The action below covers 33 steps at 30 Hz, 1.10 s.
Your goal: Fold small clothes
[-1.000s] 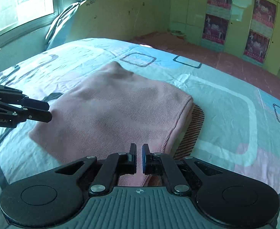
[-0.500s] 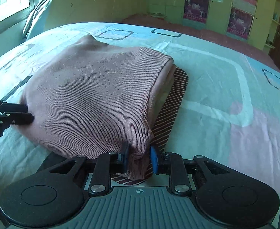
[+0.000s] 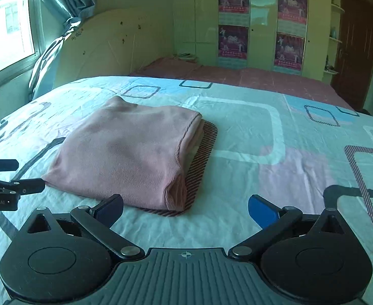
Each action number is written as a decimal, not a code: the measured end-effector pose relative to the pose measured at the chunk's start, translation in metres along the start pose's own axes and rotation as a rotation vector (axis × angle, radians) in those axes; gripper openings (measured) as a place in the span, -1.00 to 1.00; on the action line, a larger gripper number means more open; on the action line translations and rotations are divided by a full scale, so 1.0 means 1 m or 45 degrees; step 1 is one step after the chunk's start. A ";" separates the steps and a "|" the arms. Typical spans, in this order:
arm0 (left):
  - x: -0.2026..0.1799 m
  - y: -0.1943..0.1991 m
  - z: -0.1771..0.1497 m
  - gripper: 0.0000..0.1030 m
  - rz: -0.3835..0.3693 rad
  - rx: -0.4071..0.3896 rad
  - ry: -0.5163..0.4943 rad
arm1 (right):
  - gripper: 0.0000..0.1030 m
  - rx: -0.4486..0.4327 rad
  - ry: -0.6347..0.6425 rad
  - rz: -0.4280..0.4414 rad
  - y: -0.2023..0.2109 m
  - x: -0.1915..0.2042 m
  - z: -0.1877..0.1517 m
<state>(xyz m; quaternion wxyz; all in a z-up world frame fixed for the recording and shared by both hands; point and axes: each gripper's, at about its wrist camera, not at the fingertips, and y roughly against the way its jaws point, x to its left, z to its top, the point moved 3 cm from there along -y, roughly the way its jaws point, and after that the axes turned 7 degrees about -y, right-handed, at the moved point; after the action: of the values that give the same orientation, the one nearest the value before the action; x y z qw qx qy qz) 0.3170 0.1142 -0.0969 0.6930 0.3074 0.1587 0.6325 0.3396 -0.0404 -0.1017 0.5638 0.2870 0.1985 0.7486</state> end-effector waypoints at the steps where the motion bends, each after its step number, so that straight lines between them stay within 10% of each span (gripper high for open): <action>1: -0.002 0.008 0.000 0.66 0.005 -0.015 -0.005 | 1.00 -0.004 -0.005 0.002 0.007 0.000 -0.003; 11: -0.027 0.089 -0.010 0.50 0.001 -0.154 0.024 | 1.00 -0.072 -0.025 0.038 0.078 0.000 -0.029; 14: -0.031 0.104 -0.015 -0.96 -0.013 -0.130 0.047 | 1.00 -0.098 -0.023 0.054 0.097 0.000 -0.032; 16: -0.037 0.117 -0.018 -0.03 0.050 -0.185 0.046 | 1.00 -0.118 -0.022 0.059 0.110 0.000 -0.034; 17: -0.040 0.123 -0.019 0.85 0.099 -0.204 0.058 | 1.00 -0.133 -0.020 0.057 0.117 0.001 -0.035; 33: -0.073 0.174 -0.022 0.99 0.098 -0.322 0.056 | 1.00 -0.245 -0.031 0.015 0.190 0.016 -0.054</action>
<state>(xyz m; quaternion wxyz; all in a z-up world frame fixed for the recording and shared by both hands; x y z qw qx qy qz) 0.1576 0.0498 -0.0171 0.6978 0.2093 0.0810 0.6803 0.1624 -0.0777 -0.0208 0.5868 0.2416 0.1170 0.7639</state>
